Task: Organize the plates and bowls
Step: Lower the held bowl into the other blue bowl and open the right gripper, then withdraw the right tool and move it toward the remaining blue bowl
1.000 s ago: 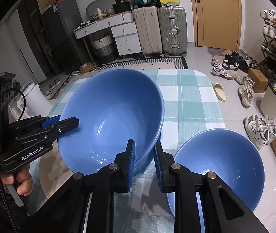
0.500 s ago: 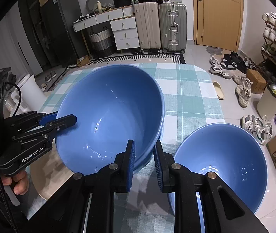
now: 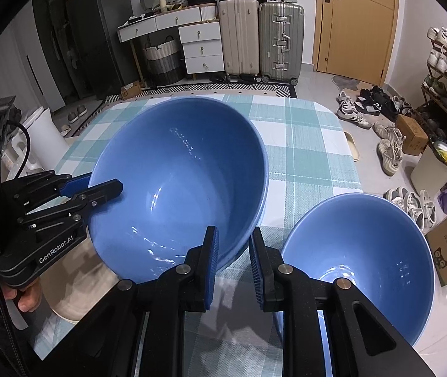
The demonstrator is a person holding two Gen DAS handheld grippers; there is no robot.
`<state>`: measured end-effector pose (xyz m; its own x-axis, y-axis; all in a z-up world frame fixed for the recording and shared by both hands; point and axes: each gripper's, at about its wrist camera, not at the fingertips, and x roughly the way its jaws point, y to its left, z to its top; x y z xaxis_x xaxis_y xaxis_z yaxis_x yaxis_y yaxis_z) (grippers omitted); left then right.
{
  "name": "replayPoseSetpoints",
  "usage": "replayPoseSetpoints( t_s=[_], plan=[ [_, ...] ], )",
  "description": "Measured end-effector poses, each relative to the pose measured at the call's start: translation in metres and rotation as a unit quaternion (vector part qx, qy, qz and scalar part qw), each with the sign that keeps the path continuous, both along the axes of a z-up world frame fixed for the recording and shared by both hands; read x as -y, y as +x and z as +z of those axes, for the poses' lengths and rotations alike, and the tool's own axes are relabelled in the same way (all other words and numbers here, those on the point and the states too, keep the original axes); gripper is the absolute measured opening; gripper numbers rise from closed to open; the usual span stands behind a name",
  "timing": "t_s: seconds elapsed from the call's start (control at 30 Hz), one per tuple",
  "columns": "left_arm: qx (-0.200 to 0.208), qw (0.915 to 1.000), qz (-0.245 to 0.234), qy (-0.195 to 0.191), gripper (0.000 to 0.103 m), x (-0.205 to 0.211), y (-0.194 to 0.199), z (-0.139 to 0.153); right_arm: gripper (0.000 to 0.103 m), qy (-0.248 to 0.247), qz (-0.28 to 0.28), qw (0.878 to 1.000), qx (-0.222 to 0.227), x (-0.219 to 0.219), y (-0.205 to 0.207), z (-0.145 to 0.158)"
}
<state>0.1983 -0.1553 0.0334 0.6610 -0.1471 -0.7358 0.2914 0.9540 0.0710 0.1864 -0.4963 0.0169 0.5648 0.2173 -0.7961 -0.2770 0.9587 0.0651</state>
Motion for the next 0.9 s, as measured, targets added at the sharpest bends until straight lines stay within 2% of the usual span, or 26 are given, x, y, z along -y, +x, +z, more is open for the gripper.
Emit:
replayPoseSetpoints(
  t_s=[0.37,0.57,0.67,0.7,0.8,0.87,0.9],
  plan=[
    [-0.001,1.0000,-0.001,0.004,0.019,-0.001,0.001,-0.004,0.022,-0.002,-0.003,1.000,-0.002,0.000,-0.003,-0.003],
    [-0.031,0.9987,-0.007,-0.040,0.025,-0.013,0.006,-0.009,0.027,0.000,-0.013,1.000,0.001,0.004,-0.003,-0.003],
    [-0.047,0.9968,-0.004,-0.064,0.033,-0.021,0.008,-0.011,0.028,0.003,-0.013,1.000,-0.006,0.006,-0.003,-0.005],
    [-0.053,0.9960,-0.001,-0.073,0.040,-0.024,0.009,-0.012,0.029,0.004,-0.013,1.000,-0.007,0.007,-0.004,-0.005],
    [-0.048,0.9955,0.004,-0.081,0.050,-0.031,0.007,-0.011,0.036,0.014,-0.016,1.000,-0.006,0.011,-0.006,-0.003],
    [-0.041,0.9956,0.010,-0.084,0.059,-0.034,0.004,-0.007,0.048,0.023,-0.019,1.000,-0.005,0.015,-0.007,0.000],
    [-0.038,0.9950,0.013,-0.091,0.067,-0.037,0.003,-0.004,0.049,0.030,-0.023,0.999,-0.002,0.018,-0.009,0.002]
  ],
)
